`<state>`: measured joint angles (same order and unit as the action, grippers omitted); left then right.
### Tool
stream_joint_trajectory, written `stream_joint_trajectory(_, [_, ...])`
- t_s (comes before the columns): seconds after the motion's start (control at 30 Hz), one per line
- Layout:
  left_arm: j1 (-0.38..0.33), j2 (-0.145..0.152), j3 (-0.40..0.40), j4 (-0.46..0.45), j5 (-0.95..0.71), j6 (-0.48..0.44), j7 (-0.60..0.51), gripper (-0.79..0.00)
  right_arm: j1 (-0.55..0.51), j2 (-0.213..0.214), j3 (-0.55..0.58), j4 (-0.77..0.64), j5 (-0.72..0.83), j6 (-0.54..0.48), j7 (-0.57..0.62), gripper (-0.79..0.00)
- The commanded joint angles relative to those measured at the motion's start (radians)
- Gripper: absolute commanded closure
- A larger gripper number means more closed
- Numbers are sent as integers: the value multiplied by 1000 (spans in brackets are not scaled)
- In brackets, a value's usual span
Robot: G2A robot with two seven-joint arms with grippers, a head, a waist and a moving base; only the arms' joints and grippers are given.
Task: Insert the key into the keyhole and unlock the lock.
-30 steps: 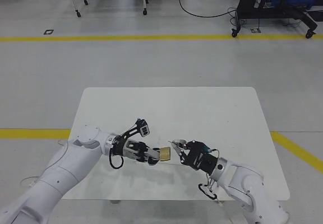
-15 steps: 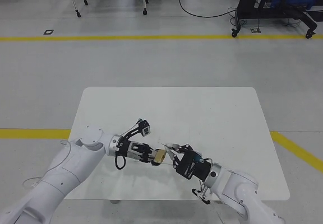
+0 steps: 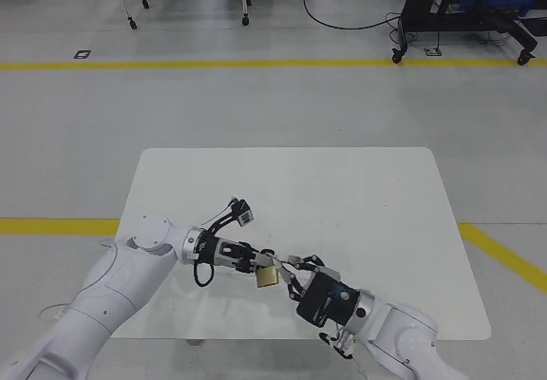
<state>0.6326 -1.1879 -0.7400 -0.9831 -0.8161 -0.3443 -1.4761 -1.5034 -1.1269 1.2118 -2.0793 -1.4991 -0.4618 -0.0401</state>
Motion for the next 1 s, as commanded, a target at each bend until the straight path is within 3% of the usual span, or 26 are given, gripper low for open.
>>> stream_joint_trajectory(0.0, [4, 0, -13, 14, -19, 13, -13, 0, -30, 3, 28, -9, 6, 6, -62, 0])
stream_joint_trajectory(0.13, [3, -6, -28, 62, -103, 76, -60, 0, -68, 12, 67, -24, -10, -31, -111, 0])
stream_joint_trajectory(0.37, [-43, -18, 9, 182, -202, 291, -60, 0, -92, 22, 85, -48, -126, -50, -171, 0])
stream_joint_trajectory(0.5, [-86, -37, 32, 256, -173, 417, 21, 0, -100, 22, 57, -51, -215, -16, -183, 0])
stream_joint_trajectory(0.63, [-124, -51, 57, 258, -100, 464, 67, 0, -84, 21, 38, -32, -214, -29, -154, 0])
stream_joint_trajectory(0.97, [-115, -53, 59, 253, -87, 466, 83, 0, -84, 21, 38, -32, -214, -29, -154, 0])
